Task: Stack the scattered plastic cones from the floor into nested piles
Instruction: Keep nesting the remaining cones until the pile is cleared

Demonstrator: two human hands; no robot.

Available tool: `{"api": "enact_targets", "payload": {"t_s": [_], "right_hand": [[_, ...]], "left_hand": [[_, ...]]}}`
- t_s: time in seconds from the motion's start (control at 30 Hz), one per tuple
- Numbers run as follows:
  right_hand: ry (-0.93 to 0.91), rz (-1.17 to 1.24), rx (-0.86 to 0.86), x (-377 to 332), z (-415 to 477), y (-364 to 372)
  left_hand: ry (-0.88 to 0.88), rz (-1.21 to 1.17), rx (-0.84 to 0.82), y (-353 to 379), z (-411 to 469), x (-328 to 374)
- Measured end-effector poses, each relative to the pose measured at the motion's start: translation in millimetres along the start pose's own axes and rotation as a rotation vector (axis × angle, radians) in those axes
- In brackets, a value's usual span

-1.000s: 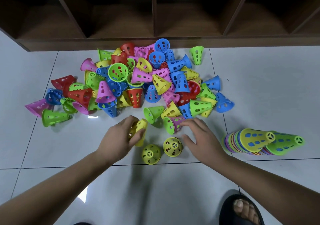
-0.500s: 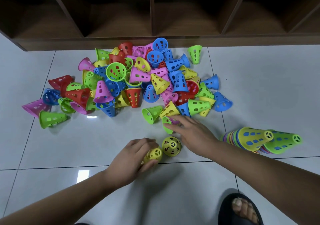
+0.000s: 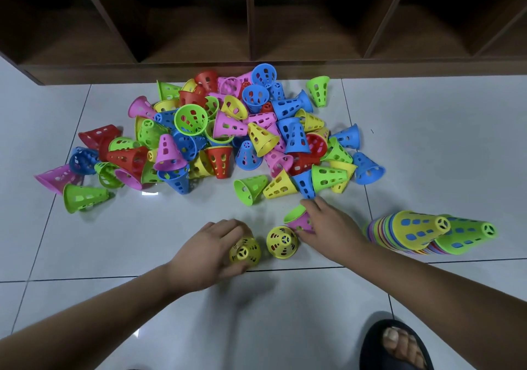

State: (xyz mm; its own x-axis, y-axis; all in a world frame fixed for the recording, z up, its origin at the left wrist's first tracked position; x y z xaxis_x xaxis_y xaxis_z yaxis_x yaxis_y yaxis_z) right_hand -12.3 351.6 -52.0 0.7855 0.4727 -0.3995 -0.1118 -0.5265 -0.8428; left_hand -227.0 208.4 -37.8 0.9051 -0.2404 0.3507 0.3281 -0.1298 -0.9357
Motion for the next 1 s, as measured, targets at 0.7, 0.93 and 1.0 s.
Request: {"api": "enact_targets", "payload": {"t_s": [0.7, 0.93, 1.0], "right_hand": [[-0.09, -0.033, 0.106, 11.6, -28.7, 5.3], [-0.088, -0.149, 0.023, 22.0, -35.4, 19.9], [-0.086, -0.168, 0.042, 25.8, -33.6, 19.4]], "left_hand": [[-0.325, 0.337, -0.086, -8.9, 36.4, -75.1], [-0.398, 0.251, 0.03, -18.6, 21.4, -78.0], [-0.409, 0.201, 0.056, -25.0, 18.3, -72.1]]}}
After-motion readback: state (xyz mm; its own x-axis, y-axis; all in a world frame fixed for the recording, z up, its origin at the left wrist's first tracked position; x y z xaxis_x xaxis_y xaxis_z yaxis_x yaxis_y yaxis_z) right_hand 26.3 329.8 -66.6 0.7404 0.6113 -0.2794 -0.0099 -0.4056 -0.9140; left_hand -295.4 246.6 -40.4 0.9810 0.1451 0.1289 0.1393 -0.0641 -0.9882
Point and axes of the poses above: each hand's wrist, its own z-axis towards the middle knuckle, its own y-axis out of the palm, x = y × z, the point moved 7 cm from there along z, towards the middle knuckle, and after that the axes turned 10 degrees about z, right-handed, at the moved point
